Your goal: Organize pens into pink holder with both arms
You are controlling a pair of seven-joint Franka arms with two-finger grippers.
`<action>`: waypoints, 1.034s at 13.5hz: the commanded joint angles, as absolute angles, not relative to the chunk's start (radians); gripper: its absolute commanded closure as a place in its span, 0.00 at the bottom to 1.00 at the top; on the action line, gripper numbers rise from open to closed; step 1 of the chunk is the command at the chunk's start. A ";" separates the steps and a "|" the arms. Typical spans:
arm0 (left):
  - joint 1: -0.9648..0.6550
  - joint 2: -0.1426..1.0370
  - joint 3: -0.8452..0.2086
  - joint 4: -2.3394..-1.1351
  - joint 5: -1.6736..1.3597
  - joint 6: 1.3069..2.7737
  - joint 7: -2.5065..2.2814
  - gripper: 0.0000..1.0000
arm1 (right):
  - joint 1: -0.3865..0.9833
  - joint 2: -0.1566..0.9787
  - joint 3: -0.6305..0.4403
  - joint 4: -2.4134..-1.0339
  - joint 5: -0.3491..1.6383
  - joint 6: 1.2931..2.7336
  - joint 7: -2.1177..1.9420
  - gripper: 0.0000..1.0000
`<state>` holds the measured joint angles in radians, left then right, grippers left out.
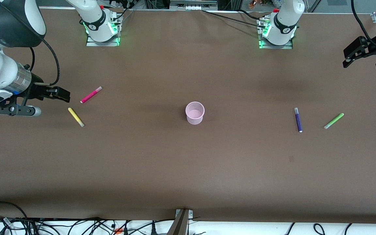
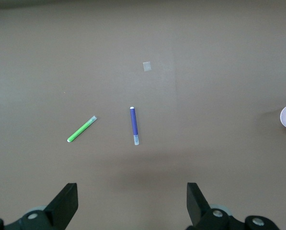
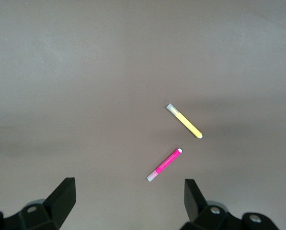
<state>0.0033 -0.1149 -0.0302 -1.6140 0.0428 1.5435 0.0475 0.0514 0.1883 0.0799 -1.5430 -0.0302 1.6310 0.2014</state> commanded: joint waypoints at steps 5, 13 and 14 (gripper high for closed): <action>0.008 -0.092 -0.026 -1.578 0.000 1.494 0.041 0.00 | 0.040 0.183 0.080 -1.540 -0.014 1.632 0.207 0.00; 0.006 -0.080 -0.026 -1.578 0.000 1.494 0.046 0.00 | 0.026 0.204 0.061 -1.636 -0.015 1.653 0.270 0.00; 0.006 -0.081 -0.028 -1.580 0.000 1.494 0.045 0.00 | 0.025 0.193 0.060 -1.684 -0.014 1.681 0.308 0.00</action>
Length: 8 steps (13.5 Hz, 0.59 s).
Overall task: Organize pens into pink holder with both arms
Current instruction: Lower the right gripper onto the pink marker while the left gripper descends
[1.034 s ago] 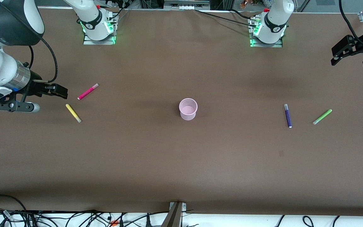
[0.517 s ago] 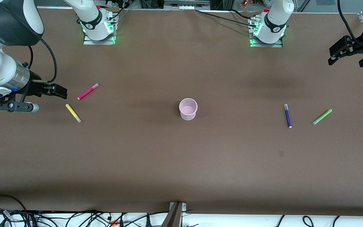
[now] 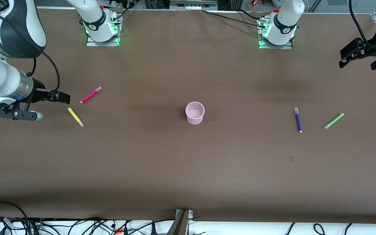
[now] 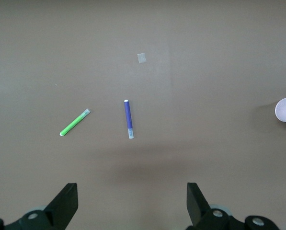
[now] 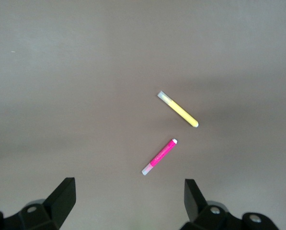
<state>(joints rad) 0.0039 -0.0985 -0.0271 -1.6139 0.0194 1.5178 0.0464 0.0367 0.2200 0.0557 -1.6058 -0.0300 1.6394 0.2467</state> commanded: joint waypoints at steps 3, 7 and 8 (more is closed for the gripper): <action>0.009 -0.077 -0.028 -1.595 0.003 1.468 0.044 0.00 | 0.025 0.155 0.060 -1.859 -0.012 1.796 0.394 0.00; 0.017 -0.022 -0.025 -1.595 0.018 1.411 0.044 0.00 | 0.025 0.155 0.046 -2.064 -0.012 1.965 0.504 0.00; 0.032 -0.005 -0.025 -1.598 0.018 1.408 0.044 0.00 | 0.025 0.156 0.046 -2.103 -0.012 2.011 0.520 0.00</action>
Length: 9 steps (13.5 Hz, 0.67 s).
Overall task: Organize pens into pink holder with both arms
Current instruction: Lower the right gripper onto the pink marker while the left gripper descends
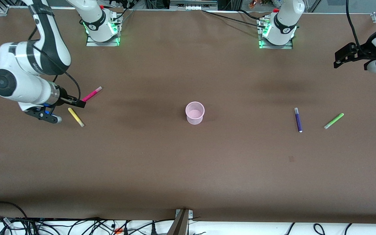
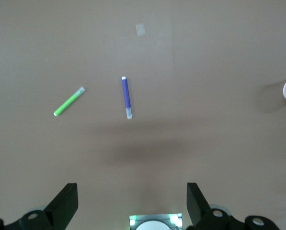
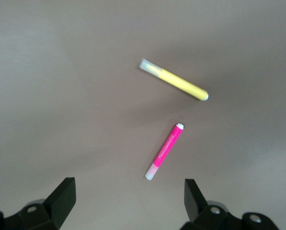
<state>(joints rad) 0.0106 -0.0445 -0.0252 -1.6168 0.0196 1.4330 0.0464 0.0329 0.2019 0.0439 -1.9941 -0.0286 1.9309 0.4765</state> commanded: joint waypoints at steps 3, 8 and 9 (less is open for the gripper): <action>0.054 0.066 -0.025 -1.605 0.018 1.419 0.046 0.00 | 0.025 0.160 0.041 -2.207 -0.011 2.142 0.613 0.00; 0.066 0.123 -0.025 -1.739 0.021 1.676 0.048 0.00 | 0.025 0.163 0.003 -2.278 -0.011 2.224 0.658 0.00; 0.066 0.124 -0.025 -1.771 0.023 1.730 0.049 0.00 | 0.025 0.169 -0.005 -2.298 -0.011 2.262 0.669 0.00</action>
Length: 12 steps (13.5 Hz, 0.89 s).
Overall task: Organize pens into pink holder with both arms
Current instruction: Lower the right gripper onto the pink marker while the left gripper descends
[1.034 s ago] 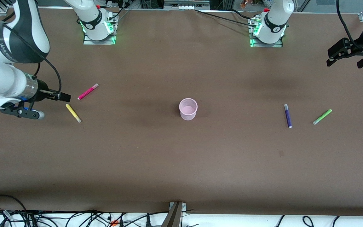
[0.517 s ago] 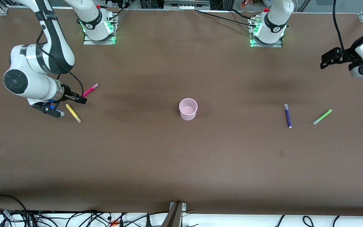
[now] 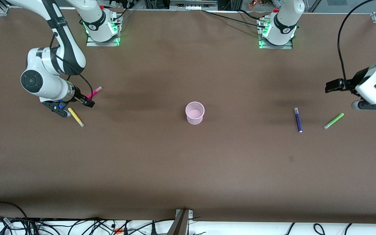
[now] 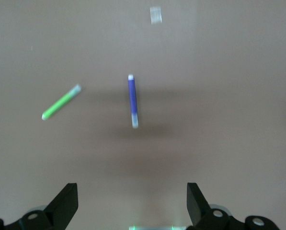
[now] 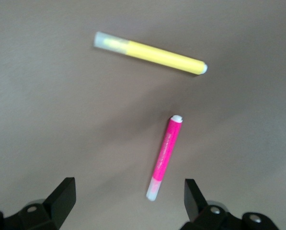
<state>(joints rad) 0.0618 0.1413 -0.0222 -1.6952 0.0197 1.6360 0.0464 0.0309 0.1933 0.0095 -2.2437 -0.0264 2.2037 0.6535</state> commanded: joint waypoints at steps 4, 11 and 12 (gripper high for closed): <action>0.067 0.130 -0.025 -1.987 0.067 2.061 0.078 0.00 | 0.025 0.175 -0.023 -2.400 -0.011 2.439 0.712 0.00; 0.130 0.374 -0.028 -2.083 0.067 2.448 0.184 0.00 | 0.025 0.227 -0.023 -2.437 -0.011 2.520 0.726 0.12; 0.130 0.396 -0.028 -2.085 0.066 2.451 0.184 0.00 | 0.023 0.233 -0.025 -2.437 -0.011 2.525 0.726 0.13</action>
